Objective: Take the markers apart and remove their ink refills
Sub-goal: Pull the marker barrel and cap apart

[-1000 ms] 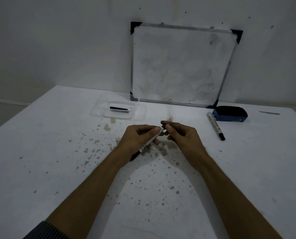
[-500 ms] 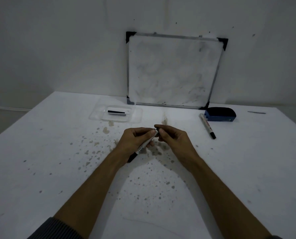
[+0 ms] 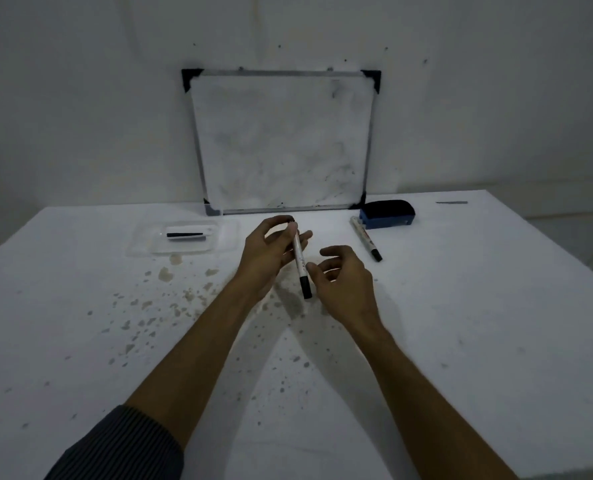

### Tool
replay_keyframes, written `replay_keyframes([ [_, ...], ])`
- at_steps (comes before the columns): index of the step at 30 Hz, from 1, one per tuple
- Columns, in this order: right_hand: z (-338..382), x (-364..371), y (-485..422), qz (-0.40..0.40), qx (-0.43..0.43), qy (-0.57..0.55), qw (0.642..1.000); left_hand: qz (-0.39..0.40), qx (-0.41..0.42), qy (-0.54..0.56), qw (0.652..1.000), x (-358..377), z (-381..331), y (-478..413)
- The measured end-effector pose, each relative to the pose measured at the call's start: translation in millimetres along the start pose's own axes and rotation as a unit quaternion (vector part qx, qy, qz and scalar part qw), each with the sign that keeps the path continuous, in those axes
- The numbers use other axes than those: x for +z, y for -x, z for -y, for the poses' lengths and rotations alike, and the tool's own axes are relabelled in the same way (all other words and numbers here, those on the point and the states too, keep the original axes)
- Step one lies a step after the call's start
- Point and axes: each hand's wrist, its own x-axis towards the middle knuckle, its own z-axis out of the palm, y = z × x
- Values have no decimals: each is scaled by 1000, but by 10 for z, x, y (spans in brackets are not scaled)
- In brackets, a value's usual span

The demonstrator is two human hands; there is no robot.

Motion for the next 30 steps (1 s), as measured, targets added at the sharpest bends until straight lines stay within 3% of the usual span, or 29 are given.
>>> replay_keyframes([
  [9, -231, -257, -191, -19, 20, 94, 995, 41, -24, -12, 999, 332, 203, -358],
  [12, -278, -322, -281, -47, -7, 150, 988, 49, -13, -107, 993, 341, 281, -408],
  [15, -379, -411, -526, -137, -62, 235, 960, 57, 35, -367, 928, 129, 388, -404],
  [18, -499, -430, -803, -192, -72, 330, 921, 106, 124, -584, 795, -126, 546, -417],
  [20, -548, -380, -920, -202, -73, 370, 904, 126, 161, -642, 739, -185, 622, -428],
  [30, -678, -171, -972, -201, -72, 438, 873, 114, 176, -639, 740, -199, 649, -456],
])
